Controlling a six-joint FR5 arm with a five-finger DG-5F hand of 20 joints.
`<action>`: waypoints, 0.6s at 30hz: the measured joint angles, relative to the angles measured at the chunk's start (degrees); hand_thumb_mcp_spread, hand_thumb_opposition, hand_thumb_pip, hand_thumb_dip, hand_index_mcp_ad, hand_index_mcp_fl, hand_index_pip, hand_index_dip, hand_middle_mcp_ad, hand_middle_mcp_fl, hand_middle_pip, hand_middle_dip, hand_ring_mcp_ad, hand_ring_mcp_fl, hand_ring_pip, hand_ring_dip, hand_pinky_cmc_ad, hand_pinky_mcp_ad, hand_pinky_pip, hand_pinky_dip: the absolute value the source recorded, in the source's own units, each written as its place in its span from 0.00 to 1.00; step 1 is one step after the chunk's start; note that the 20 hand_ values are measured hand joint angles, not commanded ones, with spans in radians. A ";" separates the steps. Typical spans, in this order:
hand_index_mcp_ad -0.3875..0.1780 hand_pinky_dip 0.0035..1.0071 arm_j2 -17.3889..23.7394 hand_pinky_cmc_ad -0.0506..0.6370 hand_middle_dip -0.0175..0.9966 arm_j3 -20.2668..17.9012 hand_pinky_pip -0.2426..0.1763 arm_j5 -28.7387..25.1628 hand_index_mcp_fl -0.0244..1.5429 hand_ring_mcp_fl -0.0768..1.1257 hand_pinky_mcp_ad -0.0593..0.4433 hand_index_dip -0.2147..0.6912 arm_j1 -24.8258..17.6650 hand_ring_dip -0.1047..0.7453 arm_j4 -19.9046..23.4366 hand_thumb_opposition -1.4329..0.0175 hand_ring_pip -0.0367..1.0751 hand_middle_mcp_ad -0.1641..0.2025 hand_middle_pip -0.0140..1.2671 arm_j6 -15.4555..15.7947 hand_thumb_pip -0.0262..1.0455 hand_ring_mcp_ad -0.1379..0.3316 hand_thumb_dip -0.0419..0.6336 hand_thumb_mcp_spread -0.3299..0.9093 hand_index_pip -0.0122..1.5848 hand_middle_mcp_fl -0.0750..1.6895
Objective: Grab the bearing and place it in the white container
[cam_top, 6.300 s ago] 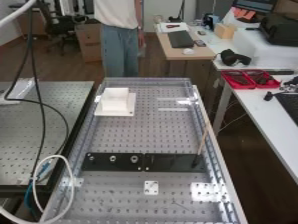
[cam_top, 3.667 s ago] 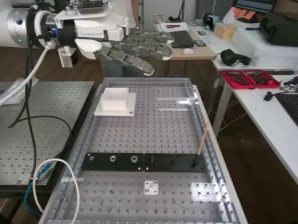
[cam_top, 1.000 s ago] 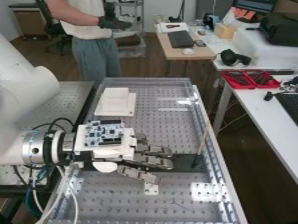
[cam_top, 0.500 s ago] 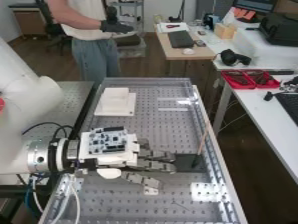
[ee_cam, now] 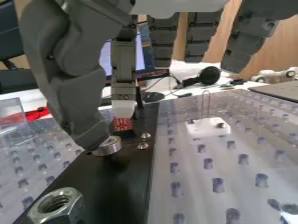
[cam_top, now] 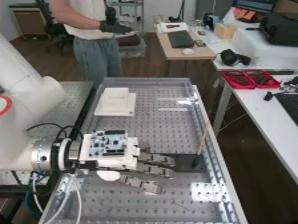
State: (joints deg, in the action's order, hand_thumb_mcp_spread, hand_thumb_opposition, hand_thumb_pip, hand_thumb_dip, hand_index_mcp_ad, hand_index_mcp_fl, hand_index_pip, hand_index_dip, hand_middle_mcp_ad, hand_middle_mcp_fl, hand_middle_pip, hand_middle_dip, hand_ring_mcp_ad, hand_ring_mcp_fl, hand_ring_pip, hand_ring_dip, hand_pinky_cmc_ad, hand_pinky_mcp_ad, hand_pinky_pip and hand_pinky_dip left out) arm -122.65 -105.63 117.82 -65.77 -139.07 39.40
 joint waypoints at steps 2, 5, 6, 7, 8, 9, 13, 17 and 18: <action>0.48 0.17 0.18 0.60 0.19 -0.43 0.43 -0.40 0.07 0.07 0.70 0.59 -0.17 0.18 0.14 0.41 0.13 0.65 0.12 -0.13 0.55 0.59 0.48 0.64 0.88 0.05; 0.48 0.17 0.40 0.60 0.19 -0.90 0.43 -0.72 0.08 0.07 0.70 0.59 -0.32 0.18 0.32 0.41 0.13 0.66 0.12 -0.10 0.55 0.59 0.48 0.64 0.88 0.05; 0.48 0.17 0.50 0.60 0.19 -1.16 0.43 -0.93 0.08 0.07 0.70 0.59 -0.40 0.18 0.45 0.41 0.13 0.66 0.12 0.02 0.55 0.59 0.48 0.64 0.88 0.05; 0.48 0.17 0.54 0.60 0.19 -1.33 0.43 -1.13 0.08 0.07 0.70 0.59 -0.47 0.18 0.55 0.41 0.13 0.66 0.12 0.09 0.55 0.59 0.48 0.64 0.88 0.05; 0.48 0.17 0.54 0.60 0.19 -1.41 0.43 -1.25 0.08 0.07 0.70 0.59 -0.51 0.18 0.55 0.41 0.13 0.66 0.12 0.15 0.55 0.59 0.48 0.64 0.88 0.05; 0.48 0.17 0.54 0.60 0.19 -1.45 0.43 -1.34 0.08 0.07 0.70 0.59 -0.52 0.18 0.56 0.41 0.13 0.66 0.12 0.20 0.55 0.59 0.48 0.64 0.88 0.05; 0.48 0.17 0.60 0.60 0.19 -1.63 0.43 -1.44 0.08 0.07 0.70 0.59 -0.49 0.18 0.54 0.41 0.13 0.66 0.12 0.57 0.55 0.59 0.48 0.64 0.88 0.05; 0.48 0.17 0.63 0.60 0.19 -1.63 0.43 -1.10 0.08 0.07 0.70 0.59 -0.38 0.18 0.31 0.41 0.13 0.65 0.12 0.82 0.55 0.59 0.48 0.64 0.88 0.05; 0.48 0.17 0.67 0.60 0.19 -1.62 0.43 -0.90 0.08 0.07 0.70 0.59 -0.35 0.18 0.26 0.41 0.13 0.66 0.12 0.85 0.56 0.59 0.51 0.64 0.88 0.05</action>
State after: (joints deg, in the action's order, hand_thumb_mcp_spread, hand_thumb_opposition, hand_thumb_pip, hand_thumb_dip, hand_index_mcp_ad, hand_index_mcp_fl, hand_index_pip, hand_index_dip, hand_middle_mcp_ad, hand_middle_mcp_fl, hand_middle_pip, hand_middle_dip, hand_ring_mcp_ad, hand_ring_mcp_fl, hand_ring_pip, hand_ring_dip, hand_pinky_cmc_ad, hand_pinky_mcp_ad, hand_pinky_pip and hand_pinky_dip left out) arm -121.99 -107.26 116.92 -66.12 -138.81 40.26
